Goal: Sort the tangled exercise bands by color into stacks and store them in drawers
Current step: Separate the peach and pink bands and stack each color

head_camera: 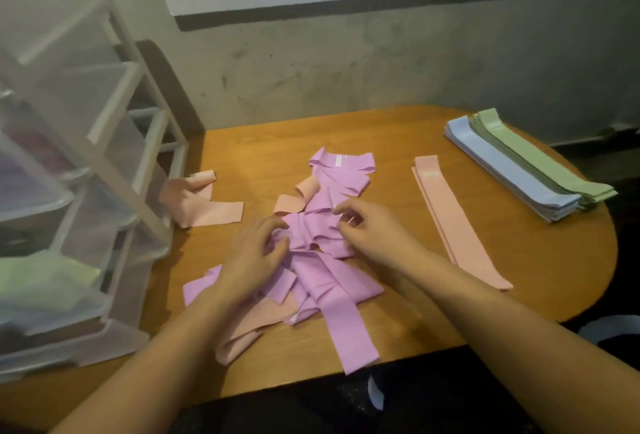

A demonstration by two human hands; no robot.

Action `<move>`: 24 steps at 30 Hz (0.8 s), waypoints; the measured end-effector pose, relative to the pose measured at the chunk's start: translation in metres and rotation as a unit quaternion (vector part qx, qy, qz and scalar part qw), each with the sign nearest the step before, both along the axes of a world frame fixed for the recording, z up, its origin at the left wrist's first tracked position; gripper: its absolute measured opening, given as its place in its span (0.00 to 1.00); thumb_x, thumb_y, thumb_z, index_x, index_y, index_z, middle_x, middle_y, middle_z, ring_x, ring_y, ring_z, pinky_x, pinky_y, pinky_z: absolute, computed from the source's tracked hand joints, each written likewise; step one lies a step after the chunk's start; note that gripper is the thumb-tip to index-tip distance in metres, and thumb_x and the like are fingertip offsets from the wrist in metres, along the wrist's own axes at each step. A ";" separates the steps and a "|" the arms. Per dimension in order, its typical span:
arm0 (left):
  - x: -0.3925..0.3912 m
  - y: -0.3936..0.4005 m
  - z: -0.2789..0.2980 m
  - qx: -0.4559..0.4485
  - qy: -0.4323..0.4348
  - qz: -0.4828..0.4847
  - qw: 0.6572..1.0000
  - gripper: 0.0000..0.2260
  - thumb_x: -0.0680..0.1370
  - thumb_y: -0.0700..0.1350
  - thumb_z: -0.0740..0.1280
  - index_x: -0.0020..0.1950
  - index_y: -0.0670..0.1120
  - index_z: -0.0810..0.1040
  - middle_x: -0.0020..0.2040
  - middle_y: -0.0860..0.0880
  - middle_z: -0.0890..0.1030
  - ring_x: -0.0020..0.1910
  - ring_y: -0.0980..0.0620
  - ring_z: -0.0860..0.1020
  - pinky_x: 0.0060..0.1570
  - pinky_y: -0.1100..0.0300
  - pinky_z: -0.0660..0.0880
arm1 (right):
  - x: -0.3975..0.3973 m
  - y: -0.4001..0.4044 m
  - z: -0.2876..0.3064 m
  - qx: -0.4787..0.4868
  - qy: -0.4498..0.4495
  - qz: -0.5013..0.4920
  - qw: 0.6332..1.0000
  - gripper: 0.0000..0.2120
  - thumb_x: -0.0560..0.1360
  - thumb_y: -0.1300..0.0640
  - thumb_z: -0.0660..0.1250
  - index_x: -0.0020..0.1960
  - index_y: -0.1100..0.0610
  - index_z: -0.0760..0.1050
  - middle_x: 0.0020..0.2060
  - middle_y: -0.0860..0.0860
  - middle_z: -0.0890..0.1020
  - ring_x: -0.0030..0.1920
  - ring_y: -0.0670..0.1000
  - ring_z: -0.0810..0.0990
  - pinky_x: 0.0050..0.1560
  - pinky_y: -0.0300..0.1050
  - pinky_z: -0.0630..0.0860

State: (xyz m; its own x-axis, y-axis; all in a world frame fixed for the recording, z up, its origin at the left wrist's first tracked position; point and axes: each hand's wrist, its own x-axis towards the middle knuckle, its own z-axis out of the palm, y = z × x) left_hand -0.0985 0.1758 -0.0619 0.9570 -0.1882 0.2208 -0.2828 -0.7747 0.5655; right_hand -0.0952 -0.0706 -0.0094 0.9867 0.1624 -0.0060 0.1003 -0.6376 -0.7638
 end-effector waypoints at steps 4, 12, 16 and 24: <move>-0.001 -0.001 -0.008 -0.036 0.008 0.016 0.999 0.13 0.76 0.52 0.64 0.56 0.50 0.79 0.60 0.54 0.77 0.57 0.52 0.76 0.54 0.56 0.71 | 0.034 0.025 -0.001 0.008 0.017 0.003 1.000 0.11 0.75 0.57 0.67 0.55 0.47 0.78 0.44 0.42 0.81 0.43 0.46 0.81 0.47 0.43 0.78; -0.002 -0.003 -0.008 -0.092 -0.007 0.025 0.995 0.08 0.74 0.51 0.64 0.51 0.51 0.79 0.52 0.56 0.79 0.51 0.55 0.76 0.52 0.52 0.74 | 0.102 0.054 -0.001 0.007 0.068 -0.066 0.995 0.19 0.73 0.48 0.75 0.60 0.52 0.75 0.55 0.48 0.78 0.54 0.50 0.78 0.49 0.43 0.70; -0.003 -0.001 -0.009 -0.118 -0.004 0.028 0.993 0.06 0.76 0.50 0.65 0.51 0.53 0.78 0.50 0.57 0.78 0.49 0.55 0.75 0.49 0.51 0.74 | 0.111 0.068 -0.005 -0.083 0.074 -0.054 0.992 0.24 0.71 0.53 0.76 0.65 0.54 0.75 0.58 0.50 0.80 0.56 0.52 0.79 0.50 0.42 0.71; -0.006 -0.001 -0.009 -0.185 0.014 0.048 0.981 0.13 0.74 0.50 0.67 0.58 0.55 0.74 0.52 0.57 0.78 0.51 0.59 0.77 0.52 0.51 0.77 | 0.077 0.071 -0.013 -0.060 0.025 0.012 0.998 0.10 0.78 0.47 0.69 0.53 0.49 0.85 0.50 0.45 0.86 0.51 0.45 0.82 0.52 0.44 0.76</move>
